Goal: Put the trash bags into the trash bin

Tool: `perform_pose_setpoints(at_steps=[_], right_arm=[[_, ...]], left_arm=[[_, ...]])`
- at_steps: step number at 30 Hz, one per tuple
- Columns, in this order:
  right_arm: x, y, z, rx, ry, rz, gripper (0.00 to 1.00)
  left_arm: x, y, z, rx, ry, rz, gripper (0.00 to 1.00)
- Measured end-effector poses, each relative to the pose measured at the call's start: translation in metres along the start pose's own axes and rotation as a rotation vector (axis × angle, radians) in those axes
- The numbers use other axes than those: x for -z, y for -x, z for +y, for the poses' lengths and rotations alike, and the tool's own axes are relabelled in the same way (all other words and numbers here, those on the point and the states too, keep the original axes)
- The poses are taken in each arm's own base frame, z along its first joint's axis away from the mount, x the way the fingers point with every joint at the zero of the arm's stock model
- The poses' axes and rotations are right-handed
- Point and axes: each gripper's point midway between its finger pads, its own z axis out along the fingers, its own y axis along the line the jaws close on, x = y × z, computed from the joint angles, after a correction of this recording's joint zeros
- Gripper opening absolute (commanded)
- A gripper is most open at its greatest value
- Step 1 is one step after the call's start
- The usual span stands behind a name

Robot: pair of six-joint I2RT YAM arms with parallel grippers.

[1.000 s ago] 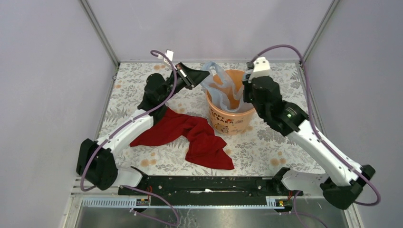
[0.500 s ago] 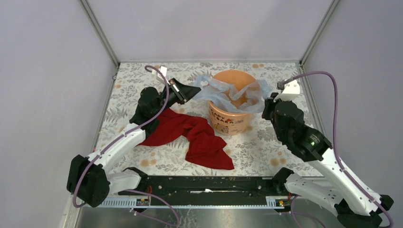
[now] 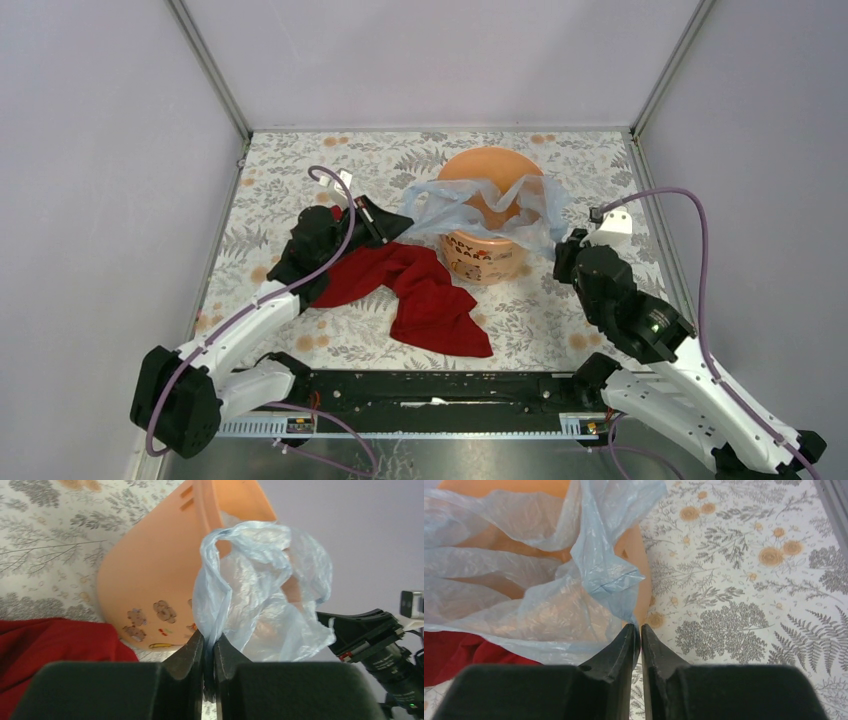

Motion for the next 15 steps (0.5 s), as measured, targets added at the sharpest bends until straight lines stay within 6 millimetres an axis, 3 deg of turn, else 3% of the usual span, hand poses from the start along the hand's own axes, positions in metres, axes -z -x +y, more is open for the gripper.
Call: perform_pose_setpoints(at_steps=[1, 4, 15], right_arm=[[-0.002, -0.004, -0.001, -0.004, -0.006, 0.006, 0.12], [-0.008, -0.017, -0.005, -0.003, -0.039, 0.029, 0.00], [-0.023, -0.030, -0.024, -0.070, -0.193, -0.007, 0.00]], left_arm=[[0.000, -0.002, 0.003, -0.004, 0.010, 0.002, 0.15], [0.000, -0.006, 0.014, -0.008, 0.047, 0.014, 0.00], [-0.004, -0.008, 0.041, -0.028, 0.147, -0.002, 0.00]])
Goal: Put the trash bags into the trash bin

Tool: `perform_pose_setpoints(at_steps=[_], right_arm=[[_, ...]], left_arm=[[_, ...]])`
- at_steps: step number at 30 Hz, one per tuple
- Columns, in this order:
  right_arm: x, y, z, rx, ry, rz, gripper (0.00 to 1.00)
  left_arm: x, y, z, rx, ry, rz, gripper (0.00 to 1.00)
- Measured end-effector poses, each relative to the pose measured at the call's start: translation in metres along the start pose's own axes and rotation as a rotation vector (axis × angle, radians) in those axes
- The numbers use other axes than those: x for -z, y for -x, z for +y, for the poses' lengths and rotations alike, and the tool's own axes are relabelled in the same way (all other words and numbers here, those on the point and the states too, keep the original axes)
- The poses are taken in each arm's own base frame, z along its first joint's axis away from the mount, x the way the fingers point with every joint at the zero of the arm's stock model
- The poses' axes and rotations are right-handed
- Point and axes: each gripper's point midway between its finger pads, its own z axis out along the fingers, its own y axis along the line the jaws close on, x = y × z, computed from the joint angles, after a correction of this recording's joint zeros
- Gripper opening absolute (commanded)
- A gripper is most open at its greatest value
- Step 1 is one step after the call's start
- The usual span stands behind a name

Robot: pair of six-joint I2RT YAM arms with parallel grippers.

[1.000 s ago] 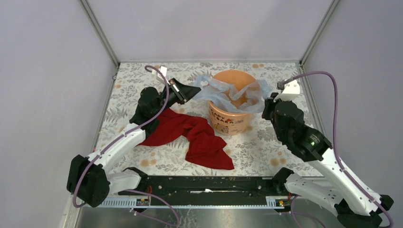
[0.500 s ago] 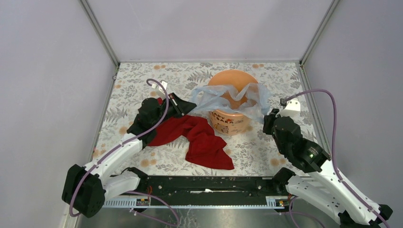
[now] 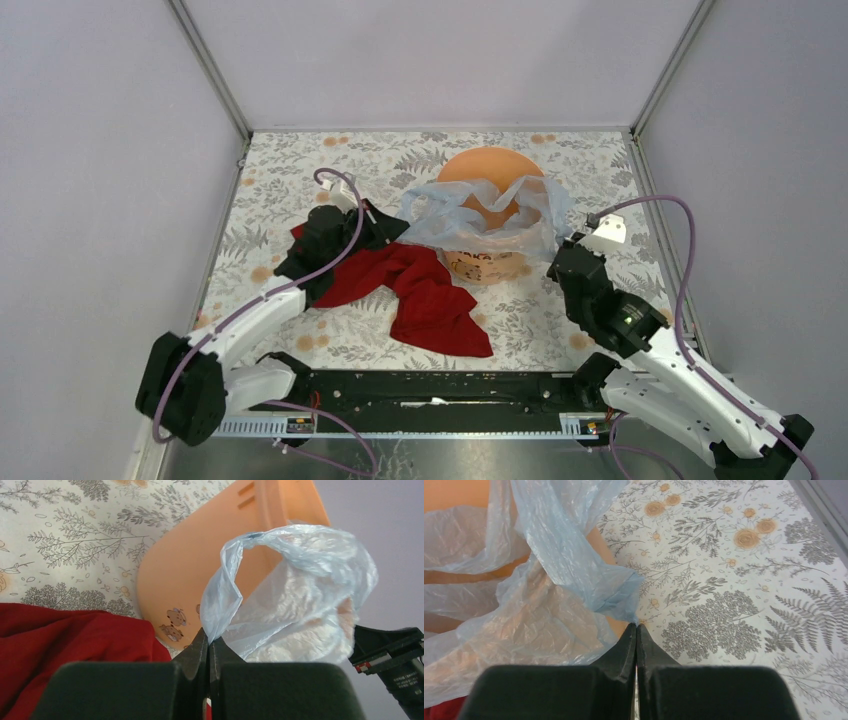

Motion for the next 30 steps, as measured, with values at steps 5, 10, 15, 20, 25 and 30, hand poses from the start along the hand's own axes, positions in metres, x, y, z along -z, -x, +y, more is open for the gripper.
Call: perform_pose_setpoints(at_steps=[5, 10, 15, 20, 25, 30], right_arm=[[-0.023, -0.026, 0.007, 0.067, 0.005, -0.012, 0.02], [-0.031, -0.037, 0.012, 0.110, -0.004, 0.021, 0.37], [-0.014, -0.020, 0.017, 0.091, 0.067, 0.025, 0.65], [0.017, 0.027, 0.029, 0.051, 0.168, 0.007, 0.80], [0.042, 0.070, 0.041, 0.069, 0.234, -0.001, 0.89], [0.033, 0.104, 0.061, 0.212, 0.186, -0.008, 0.89]], left_arm=[[-0.026, -0.018, 0.028, 0.032, 0.053, 0.049, 0.00], [-0.034, -0.033, 0.048, 0.053, 0.102, 0.093, 0.28], [-0.024, -0.034, 0.045, 0.010, 0.105, 0.110, 0.70], [0.002, -0.010, 0.020, -0.081, 0.104, 0.080, 0.89], [0.035, 0.036, -0.011, -0.158, 0.109, -0.056, 0.99], [0.040, 0.073, -0.034, -0.213, 0.115, -0.111, 0.99]])
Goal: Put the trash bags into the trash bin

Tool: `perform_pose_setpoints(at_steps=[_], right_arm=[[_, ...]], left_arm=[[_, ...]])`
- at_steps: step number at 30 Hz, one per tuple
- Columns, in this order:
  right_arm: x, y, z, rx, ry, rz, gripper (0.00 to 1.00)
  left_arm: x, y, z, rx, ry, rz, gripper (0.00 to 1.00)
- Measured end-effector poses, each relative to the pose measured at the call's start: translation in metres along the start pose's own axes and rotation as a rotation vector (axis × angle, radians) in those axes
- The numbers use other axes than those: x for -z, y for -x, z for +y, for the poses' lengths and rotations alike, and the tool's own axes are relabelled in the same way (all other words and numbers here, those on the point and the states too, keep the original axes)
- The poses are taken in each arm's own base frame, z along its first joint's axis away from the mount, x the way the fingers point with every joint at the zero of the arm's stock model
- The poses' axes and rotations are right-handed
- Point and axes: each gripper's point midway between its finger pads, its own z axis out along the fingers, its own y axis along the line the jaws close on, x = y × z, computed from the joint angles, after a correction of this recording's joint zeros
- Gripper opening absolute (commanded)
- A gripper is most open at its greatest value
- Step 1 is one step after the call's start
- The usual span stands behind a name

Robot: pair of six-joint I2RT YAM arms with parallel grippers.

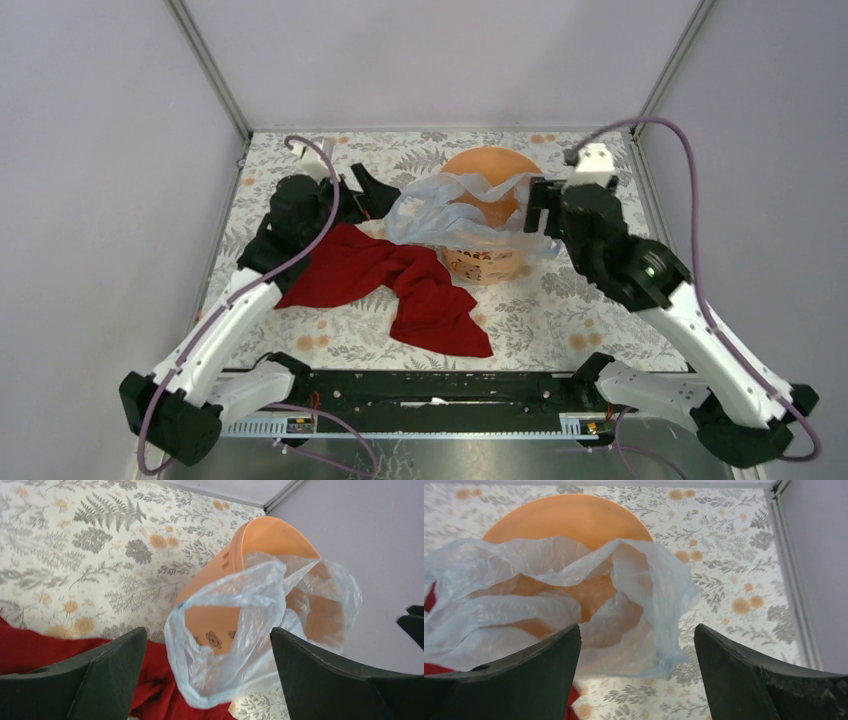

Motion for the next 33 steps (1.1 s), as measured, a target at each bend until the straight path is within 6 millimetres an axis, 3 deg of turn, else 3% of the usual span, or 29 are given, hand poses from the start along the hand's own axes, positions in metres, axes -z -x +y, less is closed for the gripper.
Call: perform_pose_setpoints(at_steps=[5, 9, 11, 14, 20, 22, 26, 30, 33], right_arm=[[-0.043, 0.007, 0.010, 0.155, -0.028, 0.100, 0.79], [-0.083, -0.002, -0.007, 0.185, -0.049, 0.207, 0.83], [-0.093, -0.011, -0.011, 0.212, -0.039, 0.248, 0.83], [-0.100, -0.015, -0.009, 0.245, -0.012, 0.276, 0.68], [-0.114, -0.012, -0.019, 0.293, -0.067, 0.275, 0.73], [-0.119, -0.013, -0.020, 0.303, -0.075, 0.277, 0.66], [-0.126, -0.011, -0.018, 0.315, -0.072, 0.268, 0.46], [-0.130, -0.004, -0.019, 0.311, -0.071, 0.240, 0.14], [-0.135, 0.003, -0.022, 0.282, -0.075, 0.212, 0.06]], left_arm=[[-0.031, 0.014, -0.011, -0.054, -0.086, 0.083, 0.97], [-0.064, -0.002, -0.006, -0.079, -0.186, 0.196, 0.99], [-0.074, -0.015, -0.001, -0.071, -0.231, 0.263, 0.99], [-0.089, -0.024, 0.003, -0.064, -0.300, 0.340, 0.97], [-0.099, -0.026, -0.005, -0.029, -0.426, 0.386, 0.82], [-0.100, -0.026, -0.007, -0.017, -0.445, 0.389, 0.77], [-0.103, -0.025, -0.007, 0.009, -0.454, 0.394, 0.55], [-0.105, -0.017, -0.005, 0.036, -0.450, 0.374, 0.29], [-0.107, -0.005, -0.004, 0.046, -0.455, 0.327, 0.08]])
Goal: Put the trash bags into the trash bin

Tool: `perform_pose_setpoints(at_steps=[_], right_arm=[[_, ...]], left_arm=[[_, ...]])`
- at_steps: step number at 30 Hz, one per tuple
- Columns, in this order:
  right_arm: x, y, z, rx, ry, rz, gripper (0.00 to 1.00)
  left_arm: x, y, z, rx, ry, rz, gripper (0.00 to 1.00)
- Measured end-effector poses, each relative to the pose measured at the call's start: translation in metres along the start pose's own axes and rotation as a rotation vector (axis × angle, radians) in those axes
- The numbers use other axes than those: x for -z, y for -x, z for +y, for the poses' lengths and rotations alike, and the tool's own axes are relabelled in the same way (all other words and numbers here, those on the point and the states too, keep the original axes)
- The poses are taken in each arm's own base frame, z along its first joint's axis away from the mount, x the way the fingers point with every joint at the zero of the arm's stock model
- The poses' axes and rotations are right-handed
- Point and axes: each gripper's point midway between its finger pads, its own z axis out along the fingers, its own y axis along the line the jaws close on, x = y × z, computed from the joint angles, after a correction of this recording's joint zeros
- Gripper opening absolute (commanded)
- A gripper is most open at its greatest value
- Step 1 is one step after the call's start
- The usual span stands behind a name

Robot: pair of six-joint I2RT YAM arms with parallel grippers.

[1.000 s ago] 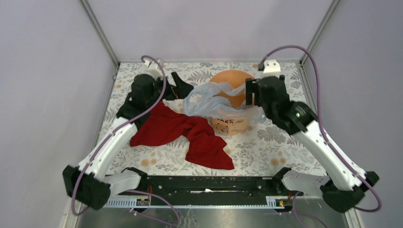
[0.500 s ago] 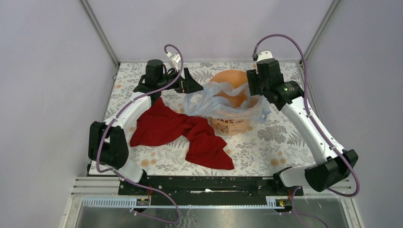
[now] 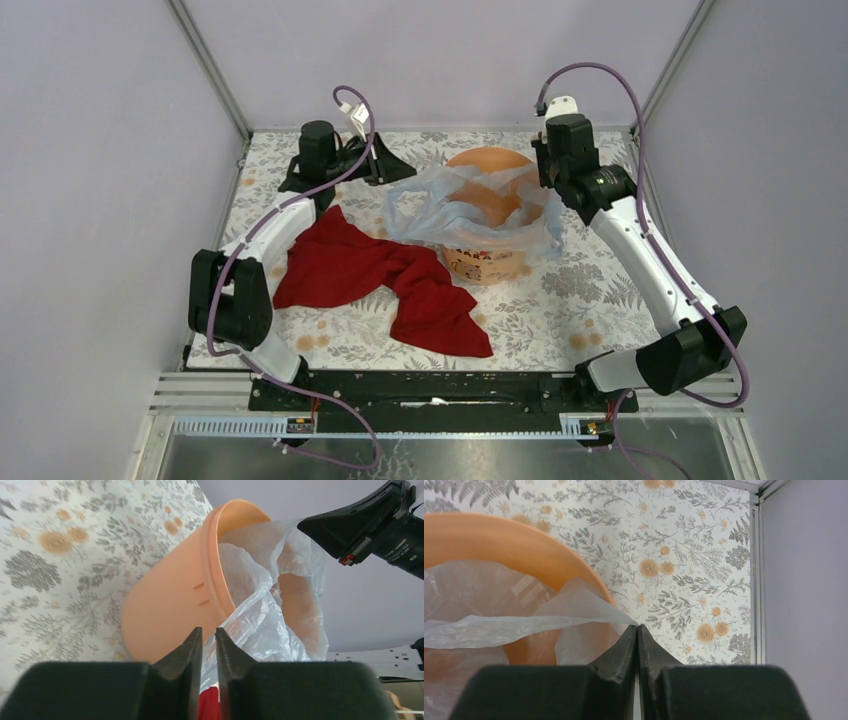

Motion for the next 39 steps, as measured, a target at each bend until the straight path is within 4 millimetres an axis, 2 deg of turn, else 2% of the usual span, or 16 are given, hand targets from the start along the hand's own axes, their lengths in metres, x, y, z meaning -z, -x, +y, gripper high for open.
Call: perform_pose_setpoints(at_steps=[1, 4, 8, 12, 17, 21, 24, 27, 28, 29, 34, 35, 37, 39], right_arm=[[-0.002, 0.002, -0.002, -0.012, 0.001, -0.006, 0.05], [-0.008, 0.009, -0.007, -0.042, 0.002, -0.021, 0.00], [-0.021, 0.013, -0.009, -0.074, 0.012, -0.025, 0.00], [-0.039, 0.011, -0.013, -0.115, 0.029, -0.006, 0.00], [-0.059, 0.010, -0.016, -0.171, 0.045, 0.011, 0.00], [-0.068, 0.012, -0.013, -0.199, 0.069, 0.020, 0.00], [-0.073, 0.013, -0.010, -0.211, 0.083, 0.026, 0.04], [-0.076, 0.011, -0.008, -0.214, 0.094, 0.033, 0.04], [-0.076, 0.011, -0.007, -0.215, 0.096, 0.033, 0.04], [-0.076, 0.011, -0.007, -0.217, 0.099, 0.034, 0.04], [-0.076, 0.012, -0.005, -0.219, 0.110, 0.033, 0.06], [-0.076, 0.012, -0.004, -0.220, 0.117, 0.033, 0.06], [-0.075, 0.012, -0.003, -0.220, 0.125, 0.033, 0.06], [-0.075, 0.012, -0.002, -0.220, 0.131, 0.033, 0.06]], left_arm=[[0.001, 0.003, 0.000, 0.005, 0.000, -0.011, 0.00], [0.002, 0.012, -0.002, 0.007, -0.008, -0.041, 0.00], [0.001, 0.024, -0.003, -0.001, -0.008, -0.092, 0.00], [0.000, 0.033, 0.008, 0.023, 0.047, -0.152, 0.00], [-0.002, 0.045, 0.031, 0.054, 0.150, -0.230, 0.00], [-0.008, 0.044, 0.054, 0.092, 0.220, -0.235, 0.00], [-0.017, 0.037, 0.069, 0.121, 0.251, -0.212, 0.00], [-0.024, 0.027, 0.073, 0.140, 0.250, -0.187, 0.00], [-0.024, 0.025, 0.073, 0.147, 0.242, -0.180, 0.02], [-0.025, 0.022, 0.071, 0.154, 0.232, -0.173, 0.11], [-0.014, 0.021, 0.068, 0.199, 0.169, -0.167, 0.65], [-0.008, 0.021, 0.070, 0.214, 0.163, -0.173, 0.72], [0.001, 0.021, 0.070, 0.235, 0.164, -0.180, 0.82], [0.010, 0.026, 0.070, 0.229, 0.171, -0.194, 0.85]])
